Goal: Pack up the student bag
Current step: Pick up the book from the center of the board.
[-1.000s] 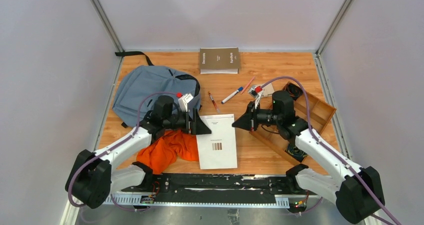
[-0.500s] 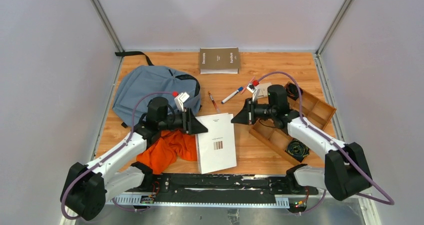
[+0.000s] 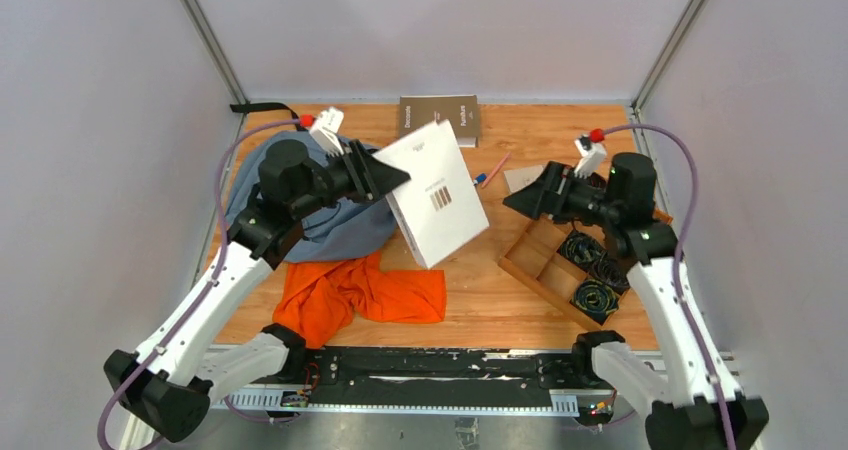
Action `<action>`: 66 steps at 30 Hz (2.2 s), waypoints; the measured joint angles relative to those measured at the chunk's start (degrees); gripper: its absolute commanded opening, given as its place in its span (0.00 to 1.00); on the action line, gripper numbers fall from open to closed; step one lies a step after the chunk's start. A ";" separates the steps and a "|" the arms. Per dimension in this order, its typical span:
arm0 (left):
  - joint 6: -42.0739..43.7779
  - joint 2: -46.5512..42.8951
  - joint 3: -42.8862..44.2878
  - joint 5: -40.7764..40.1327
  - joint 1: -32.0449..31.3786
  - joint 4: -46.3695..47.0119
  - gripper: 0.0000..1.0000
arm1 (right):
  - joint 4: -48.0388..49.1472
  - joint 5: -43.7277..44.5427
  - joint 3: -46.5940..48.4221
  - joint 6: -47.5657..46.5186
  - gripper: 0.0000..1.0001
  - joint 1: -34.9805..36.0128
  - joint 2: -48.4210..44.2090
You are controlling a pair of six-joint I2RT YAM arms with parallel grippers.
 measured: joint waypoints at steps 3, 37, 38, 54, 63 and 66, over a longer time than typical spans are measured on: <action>-0.98 -1.05 4.00 -7.26 0.00 0.50 0.05 | -1.88 2.27 0.24 3.45 1.00 -1.64 -7.87; -13.11 2.36 5.68 -13.77 0.00 9.90 0.00 | 100.24 5.09 -22.60 58.88 1.00 15.98 25.00; -12.92 2.21 6.01 -13.73 0.00 9.70 0.00 | 100.89 5.25 -22.14 58.88 1.00 16.41 25.16; -12.57 0.04 6.19 -17.38 -0.02 9.53 0.14 | 104.15 9.79 -14.69 62.34 0.52 22.27 29.24; -10.64 -0.76 4.79 -19.63 -0.02 9.35 0.74 | 105.31 10.23 -14.38 63.34 0.18 22.45 29.11; -5.60 -0.72 5.03 -22.58 -0.02 5.66 0.83 | 104.63 9.86 -15.17 62.55 0.13 21.29 28.85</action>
